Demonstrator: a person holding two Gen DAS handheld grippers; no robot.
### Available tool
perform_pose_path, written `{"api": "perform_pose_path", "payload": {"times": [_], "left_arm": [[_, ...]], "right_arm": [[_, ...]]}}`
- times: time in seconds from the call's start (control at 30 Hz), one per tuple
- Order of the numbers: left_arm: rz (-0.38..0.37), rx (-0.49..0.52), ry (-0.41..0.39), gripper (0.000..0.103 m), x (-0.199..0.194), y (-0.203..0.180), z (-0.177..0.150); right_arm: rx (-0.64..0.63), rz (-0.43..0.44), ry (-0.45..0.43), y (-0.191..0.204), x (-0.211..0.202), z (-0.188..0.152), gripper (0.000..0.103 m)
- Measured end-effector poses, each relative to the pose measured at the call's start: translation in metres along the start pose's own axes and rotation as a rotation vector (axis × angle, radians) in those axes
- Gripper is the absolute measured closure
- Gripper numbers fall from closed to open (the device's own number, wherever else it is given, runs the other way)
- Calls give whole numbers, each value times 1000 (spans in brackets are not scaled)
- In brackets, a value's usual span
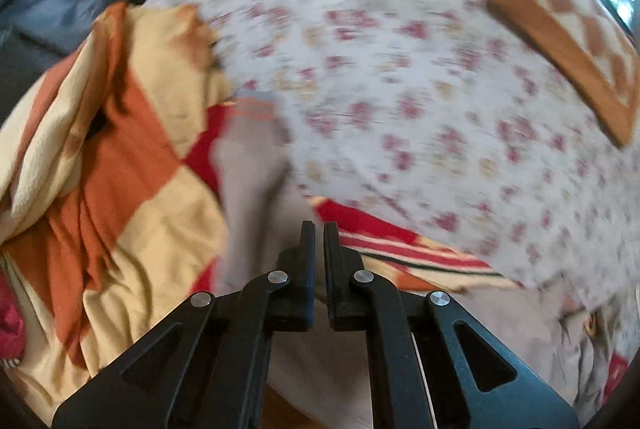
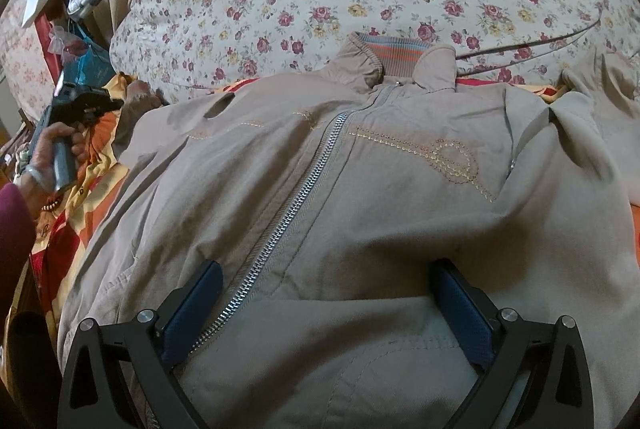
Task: Fold large clothes
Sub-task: 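Reach the left gripper to the jacket sleeve cuff and grasp it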
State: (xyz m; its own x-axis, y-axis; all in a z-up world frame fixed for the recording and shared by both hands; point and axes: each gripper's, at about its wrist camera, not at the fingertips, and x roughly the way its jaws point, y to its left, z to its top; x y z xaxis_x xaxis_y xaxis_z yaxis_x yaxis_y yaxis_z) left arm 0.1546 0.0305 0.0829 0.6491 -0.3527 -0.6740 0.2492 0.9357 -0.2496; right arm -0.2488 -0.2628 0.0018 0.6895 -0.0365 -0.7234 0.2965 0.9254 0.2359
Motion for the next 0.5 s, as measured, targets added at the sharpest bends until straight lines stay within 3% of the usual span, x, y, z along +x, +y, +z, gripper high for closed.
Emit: {"api": "perform_pose_path", "payload": {"times": [0.07, 0.23, 0.3, 0.37, 0.4, 0.5], "left_arm": [[-9, 26, 3, 101, -7, -12, -1], [75, -13, 24, 99, -10, 0, -1], [102, -57, 39, 88, -4, 18, -1], [140, -82, 33, 43, 2, 33, 0], [160, -99, 2, 33, 3, 41, 1], [209, -142, -66, 32, 9, 60, 8]], "right_arm": [[0, 0, 0, 0, 0, 0, 0], [2, 1, -4, 0, -1, -1, 0], [2, 1, -5, 0, -2, -1, 0], [1, 0, -5, 0, -2, -2, 0], [0, -1, -4, 0, -2, -2, 0], [-2, -3, -4, 0, -3, -3, 0]]}}
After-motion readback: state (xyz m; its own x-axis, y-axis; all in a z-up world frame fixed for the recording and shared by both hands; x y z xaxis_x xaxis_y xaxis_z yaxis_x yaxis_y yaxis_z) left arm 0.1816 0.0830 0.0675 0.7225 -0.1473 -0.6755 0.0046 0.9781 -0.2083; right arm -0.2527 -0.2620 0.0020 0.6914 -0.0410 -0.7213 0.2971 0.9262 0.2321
